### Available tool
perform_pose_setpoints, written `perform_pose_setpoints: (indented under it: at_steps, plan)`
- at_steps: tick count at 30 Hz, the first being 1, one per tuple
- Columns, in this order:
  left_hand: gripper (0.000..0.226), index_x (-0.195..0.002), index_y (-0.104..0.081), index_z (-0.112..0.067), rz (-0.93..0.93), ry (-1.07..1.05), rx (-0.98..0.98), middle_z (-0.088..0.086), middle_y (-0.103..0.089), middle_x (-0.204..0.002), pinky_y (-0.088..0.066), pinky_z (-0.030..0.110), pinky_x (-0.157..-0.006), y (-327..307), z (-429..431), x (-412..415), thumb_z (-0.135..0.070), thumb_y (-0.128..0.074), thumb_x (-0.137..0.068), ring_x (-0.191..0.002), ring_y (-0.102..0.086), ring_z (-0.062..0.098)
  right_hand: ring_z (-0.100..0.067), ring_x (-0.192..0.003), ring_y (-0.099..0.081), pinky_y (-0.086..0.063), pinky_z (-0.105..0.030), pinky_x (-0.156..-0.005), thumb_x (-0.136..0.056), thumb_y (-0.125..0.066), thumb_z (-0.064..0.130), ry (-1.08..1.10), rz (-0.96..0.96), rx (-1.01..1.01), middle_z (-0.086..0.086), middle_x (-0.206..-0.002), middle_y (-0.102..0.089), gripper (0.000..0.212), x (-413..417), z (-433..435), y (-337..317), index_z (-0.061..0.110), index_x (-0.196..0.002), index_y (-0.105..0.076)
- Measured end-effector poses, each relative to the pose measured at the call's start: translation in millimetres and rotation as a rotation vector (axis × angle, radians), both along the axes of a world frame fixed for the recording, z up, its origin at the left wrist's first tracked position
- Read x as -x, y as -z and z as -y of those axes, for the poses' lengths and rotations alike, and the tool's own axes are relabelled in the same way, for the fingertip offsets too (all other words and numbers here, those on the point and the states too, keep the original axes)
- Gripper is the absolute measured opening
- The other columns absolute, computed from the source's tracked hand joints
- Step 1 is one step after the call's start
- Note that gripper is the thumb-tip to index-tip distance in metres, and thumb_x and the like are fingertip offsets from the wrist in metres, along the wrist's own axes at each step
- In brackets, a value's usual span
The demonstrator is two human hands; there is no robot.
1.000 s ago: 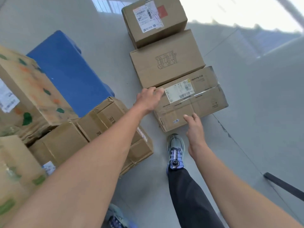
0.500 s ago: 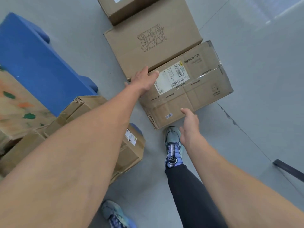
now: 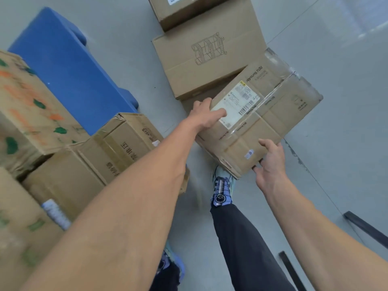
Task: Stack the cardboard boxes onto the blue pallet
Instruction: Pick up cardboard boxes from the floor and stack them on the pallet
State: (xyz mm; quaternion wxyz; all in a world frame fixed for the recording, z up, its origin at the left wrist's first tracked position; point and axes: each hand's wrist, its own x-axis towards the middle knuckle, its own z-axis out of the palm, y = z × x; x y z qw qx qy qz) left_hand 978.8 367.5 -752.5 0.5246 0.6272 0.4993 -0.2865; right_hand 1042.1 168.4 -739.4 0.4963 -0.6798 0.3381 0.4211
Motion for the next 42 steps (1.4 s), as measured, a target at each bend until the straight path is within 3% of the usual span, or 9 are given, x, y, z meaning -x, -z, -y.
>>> perform_pose_setpoints:
  at_steps: [2,5,11,14,19,22,32,37,42]
  plan:
    - [0.075,-0.16,-0.029,-0.018,0.054,-0.054,0.027,0.008,-0.038,-0.147,-0.042,0.031,-0.092,-29,10,8,-0.042,-0.061,-0.096,-0.123,-0.047,0.025,-0.023,-0.135,-0.053,-0.043,-0.051,-0.113,-0.072,-0.069,0.028,-0.02,0.042,0.011,0.005,-0.152,-0.053,0.061,-6,4,-30,0.04,-0.126,-0.044]
    - [0.069,-0.156,-0.034,-0.018,0.147,-0.148,0.044,-0.002,-0.042,-0.122,-0.039,0.027,-0.072,-79,21,19,-0.038,-0.062,-0.097,-0.098,-0.049,0.012,-0.019,-0.115,-0.062,-0.048,-0.045,-0.099,-0.071,-0.068,0.029,-0.053,0.139,0.014,0.005,-0.135,-0.065,0.055,-9,5,-77,0.036,-0.124,-0.056]
    - [0.075,-0.161,-0.031,-0.02,0.286,-0.323,-0.016,0.006,-0.041,-0.158,-0.042,0.035,-0.107,-178,1,63,-0.041,-0.064,-0.096,-0.137,-0.045,0.024,-0.021,-0.109,-0.068,-0.053,-0.049,-0.095,-0.084,-0.065,0.025,-0.119,0.287,-0.088,0.014,-0.111,-0.071,0.029,16,-24,-179,0.036,-0.11,-0.058]
    - [0.063,-0.153,-0.041,-0.017,0.341,-0.373,-0.092,0.003,-0.054,-0.137,-0.048,0.03,-0.089,-227,-19,104,-0.039,-0.063,-0.099,-0.117,-0.054,0.02,-0.018,-0.107,-0.068,-0.054,-0.054,-0.1,-0.081,-0.066,0.032,-0.153,0.307,-0.153,0.016,-0.106,-0.072,0.029,49,-47,-224,0.035,-0.109,-0.06]
    - [0.045,-0.141,-0.052,-0.02,0.362,-0.429,-0.181,0.002,-0.061,-0.134,-0.049,0.032,-0.097,-293,-51,188,-0.04,-0.06,-0.101,-0.12,-0.058,0.019,-0.017,-0.104,-0.067,-0.052,-0.058,-0.101,-0.084,-0.066,0.037,-0.165,0.293,-0.273,0.019,-0.096,-0.073,0.031,128,-78,-279,0.033,-0.114,-0.061]
    - [0.046,-0.141,-0.051,-0.021,0.341,-0.403,-0.231,0.001,-0.056,-0.135,-0.042,0.023,-0.08,-319,-65,237,-0.046,-0.054,-0.103,-0.121,-0.052,0.016,-0.016,-0.103,-0.068,-0.053,-0.058,-0.1,-0.088,-0.063,0.036,-0.186,0.251,-0.309,0.021,-0.094,-0.074,0.035,185,-87,-298,0.029,-0.122,-0.062]
    - [0.054,-0.141,-0.055,-0.028,0.21,-0.186,-0.245,0.001,-0.042,-0.149,-0.027,0.042,-0.116,-305,-82,373,-0.06,-0.04,-0.101,-0.135,-0.035,0.01,-0.023,-0.127,-0.061,-0.05,-0.062,-0.104,-0.107,-0.05,0.042,-0.127,-0.054,-0.354,0.004,-0.128,-0.067,0.035,341,-57,-289,0.021,-0.135,-0.051]
    - [0.049,-0.126,-0.061,-0.028,0.151,-0.107,-0.251,-0.004,-0.05,-0.128,-0.033,0.05,-0.113,-284,-70,411,-0.063,-0.043,-0.098,-0.126,-0.046,0.017,-0.016,-0.134,-0.057,-0.041,-0.062,-0.111,-0.108,-0.047,0.041,-0.083,-0.156,-0.384,0.01,-0.142,-0.06,0.038,389,-32,-274,0.023,-0.141,-0.044]
    - [0.046,-0.119,-0.055,-0.034,0.174,-0.123,-0.227,-0.002,-0.05,-0.138,-0.036,0.05,-0.114,-262,-63,424,-0.068,-0.046,-0.09,-0.128,-0.048,0.016,-0.013,-0.135,-0.052,-0.039,-0.061,-0.112,-0.107,-0.05,0.037,-0.066,-0.218,-0.356,0.016,-0.143,-0.055,0.042,406,-26,-256,0.027,-0.146,-0.037]
